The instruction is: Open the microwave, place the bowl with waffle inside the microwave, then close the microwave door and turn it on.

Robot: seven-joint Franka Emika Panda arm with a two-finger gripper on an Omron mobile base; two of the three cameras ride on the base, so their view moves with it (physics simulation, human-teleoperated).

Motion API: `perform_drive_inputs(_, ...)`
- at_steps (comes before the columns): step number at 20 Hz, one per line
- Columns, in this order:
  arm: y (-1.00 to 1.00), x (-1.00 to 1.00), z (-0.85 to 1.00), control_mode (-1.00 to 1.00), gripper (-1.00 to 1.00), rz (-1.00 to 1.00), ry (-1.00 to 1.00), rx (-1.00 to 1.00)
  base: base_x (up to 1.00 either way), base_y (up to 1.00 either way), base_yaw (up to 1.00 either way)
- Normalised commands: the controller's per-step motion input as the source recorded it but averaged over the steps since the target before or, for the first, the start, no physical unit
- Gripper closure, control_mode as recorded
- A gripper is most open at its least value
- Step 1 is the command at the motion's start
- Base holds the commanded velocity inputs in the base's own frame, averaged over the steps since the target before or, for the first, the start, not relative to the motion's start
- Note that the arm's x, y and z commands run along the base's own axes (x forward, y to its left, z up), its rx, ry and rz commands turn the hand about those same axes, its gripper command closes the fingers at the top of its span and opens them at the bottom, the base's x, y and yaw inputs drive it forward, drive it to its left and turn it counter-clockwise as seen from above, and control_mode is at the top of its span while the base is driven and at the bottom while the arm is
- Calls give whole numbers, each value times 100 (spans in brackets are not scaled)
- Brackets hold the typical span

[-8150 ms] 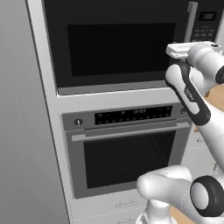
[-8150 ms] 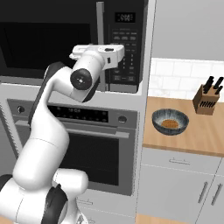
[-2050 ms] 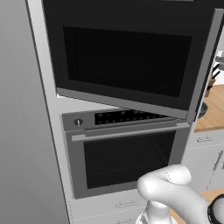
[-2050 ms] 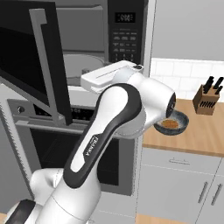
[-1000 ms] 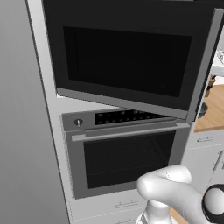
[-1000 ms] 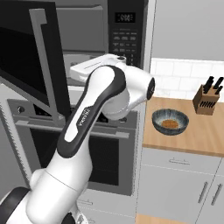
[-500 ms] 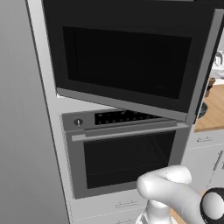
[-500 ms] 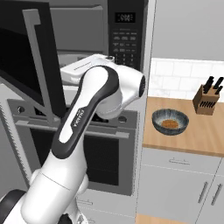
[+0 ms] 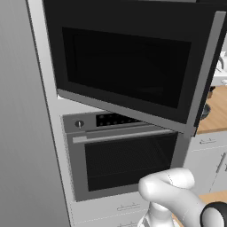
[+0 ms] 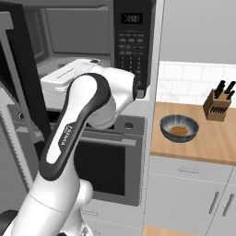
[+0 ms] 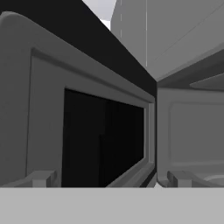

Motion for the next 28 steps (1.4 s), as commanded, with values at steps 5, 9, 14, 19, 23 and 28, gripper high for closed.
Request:
perform_drive_inputs(5, 75, -44, 0, -100, -100, 0, 0, -4, 0, 0, 0)
perform_drive_inputs(9, 79, -29, 0, -100, -100, 0, 0, -3, 0, 0, 0)
perform_drive_inputs(14, 81, -21, 0, -100, -100, 0, 0, -2, 0, 0, 0)
perform_drive_inputs(19, 83, -13, 0, -100, -100, 0, 0, -2, 0, 0, 0)
perform_drive_inputs(23, 78, -1, 0, -100, -100, 0, 0, -1, 0, 0, 0)
perform_drive_inputs(28, 69, 0, 0, -100, -100, 0, 0, 0, 0, 0, 0)
